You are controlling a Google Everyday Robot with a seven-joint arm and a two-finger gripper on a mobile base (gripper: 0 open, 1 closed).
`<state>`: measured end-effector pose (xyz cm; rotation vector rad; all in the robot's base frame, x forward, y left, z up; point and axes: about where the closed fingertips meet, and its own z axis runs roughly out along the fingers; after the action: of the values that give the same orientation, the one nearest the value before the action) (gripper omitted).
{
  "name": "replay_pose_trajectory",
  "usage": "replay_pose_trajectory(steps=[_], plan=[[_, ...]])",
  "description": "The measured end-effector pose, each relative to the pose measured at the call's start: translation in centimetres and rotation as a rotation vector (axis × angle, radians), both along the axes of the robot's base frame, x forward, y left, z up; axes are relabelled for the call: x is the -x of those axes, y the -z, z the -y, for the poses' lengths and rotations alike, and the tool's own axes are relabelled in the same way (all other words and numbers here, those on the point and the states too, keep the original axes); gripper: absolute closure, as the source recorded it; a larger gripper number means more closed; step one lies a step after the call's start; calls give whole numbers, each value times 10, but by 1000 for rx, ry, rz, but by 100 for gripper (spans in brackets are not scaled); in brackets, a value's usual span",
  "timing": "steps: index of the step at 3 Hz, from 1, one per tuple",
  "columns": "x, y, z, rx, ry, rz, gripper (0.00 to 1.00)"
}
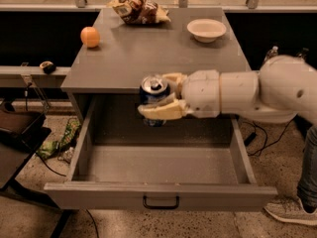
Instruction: Pick pepsi can from top drawer and place on counter
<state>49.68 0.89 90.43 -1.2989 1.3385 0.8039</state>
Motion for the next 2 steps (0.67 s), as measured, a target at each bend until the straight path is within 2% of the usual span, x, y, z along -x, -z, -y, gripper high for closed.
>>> replay_pose_trajectory(steps=[1,2], plan=[[-34,-51,3,-20,-6,9,100],[-113,-85,-30,-59,-21,29,100]])
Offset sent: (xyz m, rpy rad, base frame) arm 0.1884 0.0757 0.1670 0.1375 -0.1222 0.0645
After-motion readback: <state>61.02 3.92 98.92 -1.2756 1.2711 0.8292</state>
